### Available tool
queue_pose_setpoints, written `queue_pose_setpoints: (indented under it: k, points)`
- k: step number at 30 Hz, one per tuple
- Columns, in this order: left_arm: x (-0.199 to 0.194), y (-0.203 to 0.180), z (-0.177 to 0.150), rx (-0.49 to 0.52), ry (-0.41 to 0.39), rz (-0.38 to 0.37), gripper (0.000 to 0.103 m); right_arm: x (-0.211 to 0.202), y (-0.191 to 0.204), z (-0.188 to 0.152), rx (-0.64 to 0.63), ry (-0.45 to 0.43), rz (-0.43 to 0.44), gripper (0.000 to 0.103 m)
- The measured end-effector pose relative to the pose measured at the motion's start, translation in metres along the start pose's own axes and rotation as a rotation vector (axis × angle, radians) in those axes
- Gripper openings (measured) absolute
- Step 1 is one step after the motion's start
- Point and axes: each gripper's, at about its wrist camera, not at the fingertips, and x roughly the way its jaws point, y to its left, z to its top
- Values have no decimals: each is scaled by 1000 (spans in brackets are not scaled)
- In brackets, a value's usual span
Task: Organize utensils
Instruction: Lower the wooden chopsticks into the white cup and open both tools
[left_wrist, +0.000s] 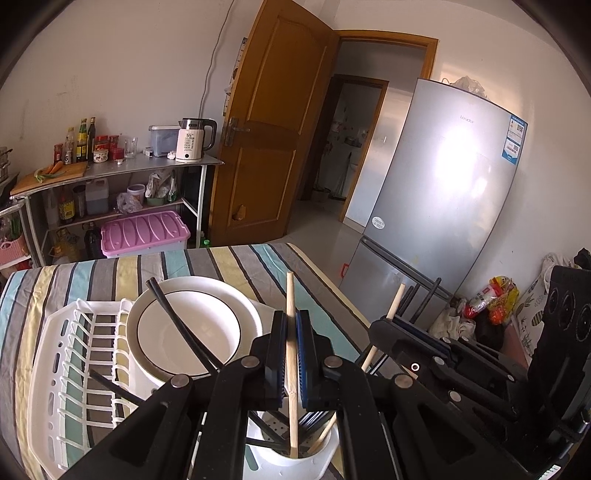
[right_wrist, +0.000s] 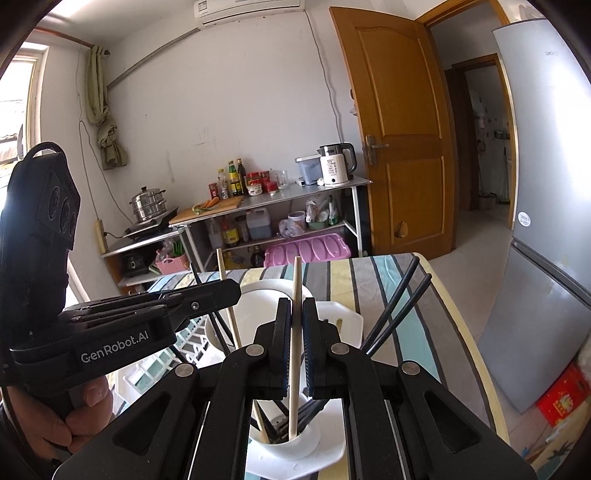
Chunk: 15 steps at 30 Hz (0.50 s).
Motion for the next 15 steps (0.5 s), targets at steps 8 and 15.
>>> queue_pose_setpoints:
  k: [8,15]
  points:
    - [2,4,-10,-10,38,26,5,4,-3,-7,6,37,-17,6]
    - [0,6,-14,-12,46,36,6,1,-3,-7,7,53,-25,6]
